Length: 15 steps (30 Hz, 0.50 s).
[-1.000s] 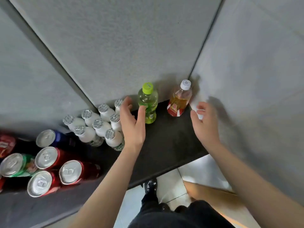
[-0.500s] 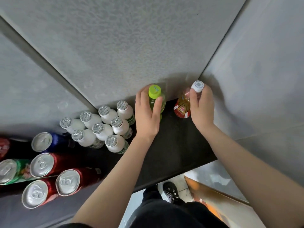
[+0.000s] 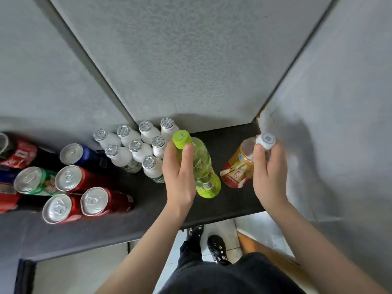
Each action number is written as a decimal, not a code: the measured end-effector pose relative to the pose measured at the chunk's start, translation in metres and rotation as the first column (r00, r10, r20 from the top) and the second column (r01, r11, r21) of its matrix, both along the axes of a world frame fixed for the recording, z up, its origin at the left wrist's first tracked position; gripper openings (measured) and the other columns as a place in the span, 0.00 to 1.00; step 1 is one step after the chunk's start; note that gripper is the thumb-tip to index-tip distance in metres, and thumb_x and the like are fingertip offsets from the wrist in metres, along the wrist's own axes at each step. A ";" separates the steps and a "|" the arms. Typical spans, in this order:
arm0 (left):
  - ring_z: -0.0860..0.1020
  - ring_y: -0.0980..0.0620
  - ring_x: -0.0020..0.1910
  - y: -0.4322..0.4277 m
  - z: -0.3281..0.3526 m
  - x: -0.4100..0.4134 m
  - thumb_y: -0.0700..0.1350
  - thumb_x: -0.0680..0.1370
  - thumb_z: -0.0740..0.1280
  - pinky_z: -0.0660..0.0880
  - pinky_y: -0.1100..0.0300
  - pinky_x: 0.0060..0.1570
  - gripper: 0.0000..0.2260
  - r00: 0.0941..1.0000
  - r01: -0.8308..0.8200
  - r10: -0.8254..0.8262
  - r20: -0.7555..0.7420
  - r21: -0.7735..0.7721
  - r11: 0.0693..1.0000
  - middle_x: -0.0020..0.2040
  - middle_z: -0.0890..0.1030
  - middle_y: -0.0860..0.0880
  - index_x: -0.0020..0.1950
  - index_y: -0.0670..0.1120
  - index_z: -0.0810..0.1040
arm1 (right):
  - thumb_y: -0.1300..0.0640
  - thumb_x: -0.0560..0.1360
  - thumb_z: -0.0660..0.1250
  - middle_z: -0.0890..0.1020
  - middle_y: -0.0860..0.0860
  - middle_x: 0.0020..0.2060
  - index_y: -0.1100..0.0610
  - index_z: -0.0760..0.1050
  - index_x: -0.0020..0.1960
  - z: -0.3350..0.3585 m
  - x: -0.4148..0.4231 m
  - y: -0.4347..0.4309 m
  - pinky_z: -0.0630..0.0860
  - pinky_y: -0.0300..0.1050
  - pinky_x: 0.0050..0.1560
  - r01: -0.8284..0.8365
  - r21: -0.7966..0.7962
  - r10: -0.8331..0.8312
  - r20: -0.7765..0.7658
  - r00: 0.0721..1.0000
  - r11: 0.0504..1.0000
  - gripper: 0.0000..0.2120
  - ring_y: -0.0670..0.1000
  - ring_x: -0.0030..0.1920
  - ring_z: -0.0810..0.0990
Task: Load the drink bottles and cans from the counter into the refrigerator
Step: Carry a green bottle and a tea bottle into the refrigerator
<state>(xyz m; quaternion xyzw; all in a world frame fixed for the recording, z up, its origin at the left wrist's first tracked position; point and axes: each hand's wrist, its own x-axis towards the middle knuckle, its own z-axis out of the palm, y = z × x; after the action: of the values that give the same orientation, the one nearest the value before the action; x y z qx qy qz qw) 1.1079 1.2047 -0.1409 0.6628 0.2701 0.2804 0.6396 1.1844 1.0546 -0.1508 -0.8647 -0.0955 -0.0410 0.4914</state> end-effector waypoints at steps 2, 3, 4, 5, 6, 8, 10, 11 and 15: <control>0.71 0.60 0.39 -0.003 0.006 -0.020 0.53 0.78 0.58 0.69 0.70 0.41 0.11 1.000 0.002 -0.002 -0.005 -0.011 1.000 0.39 0.73 0.55 0.47 0.46 0.74 | 0.48 0.78 0.55 0.72 0.38 0.43 0.51 0.67 0.55 0.005 -0.015 -0.002 0.70 0.26 0.43 -0.082 0.039 0.083 -0.008 0.997 0.996 0.09 0.36 0.45 0.75; 0.71 0.61 0.39 -0.004 0.009 -0.031 0.52 0.78 0.58 0.69 0.71 0.41 0.11 1.000 -0.002 0.002 -0.012 -0.015 1.000 0.39 0.74 0.56 0.47 0.46 0.74 | 0.48 0.78 0.55 0.73 0.38 0.44 0.51 0.67 0.55 0.006 -0.021 -0.003 0.71 0.25 0.43 -0.123 0.053 0.124 -0.013 0.992 0.991 0.10 0.36 0.46 0.75; 0.71 0.61 0.39 -0.006 0.011 -0.042 0.52 0.78 0.58 0.70 0.71 0.41 0.10 1.000 -0.014 0.013 -0.021 -0.020 1.000 0.40 0.74 0.58 0.48 0.47 0.75 | 0.48 0.78 0.55 0.73 0.38 0.44 0.51 0.67 0.56 0.007 -0.028 -0.003 0.71 0.25 0.43 -0.160 0.070 0.162 -0.019 0.987 0.985 0.10 0.35 0.46 0.75; 0.72 0.61 0.40 -0.007 0.012 -0.055 0.52 0.78 0.58 0.70 0.71 0.42 0.10 0.999 -0.037 0.036 -0.034 -0.023 0.999 0.41 0.75 0.58 0.48 0.48 0.75 | 0.47 0.78 0.55 0.74 0.38 0.44 0.51 0.68 0.56 0.007 -0.034 -0.003 0.71 0.25 0.43 -0.196 0.090 0.200 -0.026 0.980 0.976 0.11 0.35 0.46 0.75; 0.73 0.61 0.42 -0.009 0.013 -0.068 0.53 0.78 0.59 0.70 0.71 0.43 0.10 0.996 -0.072 0.070 -0.051 -0.028 0.997 0.42 0.76 0.58 0.49 0.50 0.76 | 0.45 0.78 0.55 0.74 0.38 0.44 0.50 0.67 0.56 0.007 -0.040 -0.002 0.72 0.25 0.43 -0.231 0.111 0.236 -0.037 0.971 0.967 0.12 0.35 0.47 0.76; 0.74 0.59 0.43 -0.016 0.014 -0.095 0.56 0.76 0.59 0.72 0.69 0.45 0.11 0.984 -0.158 0.153 -0.087 -0.047 0.986 0.43 0.77 0.55 0.49 0.52 0.77 | 0.41 0.76 0.54 0.74 0.37 0.45 0.43 0.67 0.56 0.005 -0.053 0.001 0.73 0.26 0.44 -0.303 0.143 0.315 -0.066 0.947 0.942 0.12 0.35 0.48 0.76; 0.76 0.57 0.45 -0.026 0.014 -0.121 0.57 0.75 0.60 0.73 0.67 0.46 0.12 0.966 -0.240 0.231 -0.113 -0.077 0.968 0.45 0.78 0.54 0.49 0.53 0.78 | 0.39 0.75 0.53 0.75 0.37 0.46 0.38 0.66 0.53 0.002 -0.066 0.006 0.74 0.30 0.46 -0.398 0.172 0.417 -0.091 0.904 0.901 0.09 0.39 0.49 0.77; 0.76 0.58 0.45 -0.033 0.014 -0.135 0.57 0.74 0.60 0.73 0.67 0.47 0.12 0.954 -0.286 0.274 -0.124 -0.088 0.954 0.45 0.79 0.54 0.49 0.54 0.79 | 0.40 0.76 0.54 0.76 0.39 0.46 0.38 0.67 0.53 0.000 -0.073 0.009 0.75 0.34 0.47 -0.455 0.192 0.479 -0.104 0.871 0.869 0.09 0.41 0.48 0.78; 0.76 0.55 0.43 -0.059 0.004 -0.189 0.58 0.74 0.61 0.74 0.65 0.44 0.12 0.878 -0.466 0.443 -0.183 -0.111 0.878 0.43 0.79 0.52 0.48 0.53 0.79 | 0.42 0.77 0.55 0.77 0.44 0.44 0.42 0.70 0.52 -0.009 -0.107 0.023 0.73 0.36 0.47 -0.649 0.243 0.689 -0.151 0.709 0.721 0.09 0.44 0.46 0.77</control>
<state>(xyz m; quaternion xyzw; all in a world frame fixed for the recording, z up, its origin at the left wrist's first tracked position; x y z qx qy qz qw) 0.9186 1.1454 -0.1369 0.5495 0.4869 0.3503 0.5816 1.0778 1.0775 -0.1597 -0.7236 -0.3415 0.2330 0.5528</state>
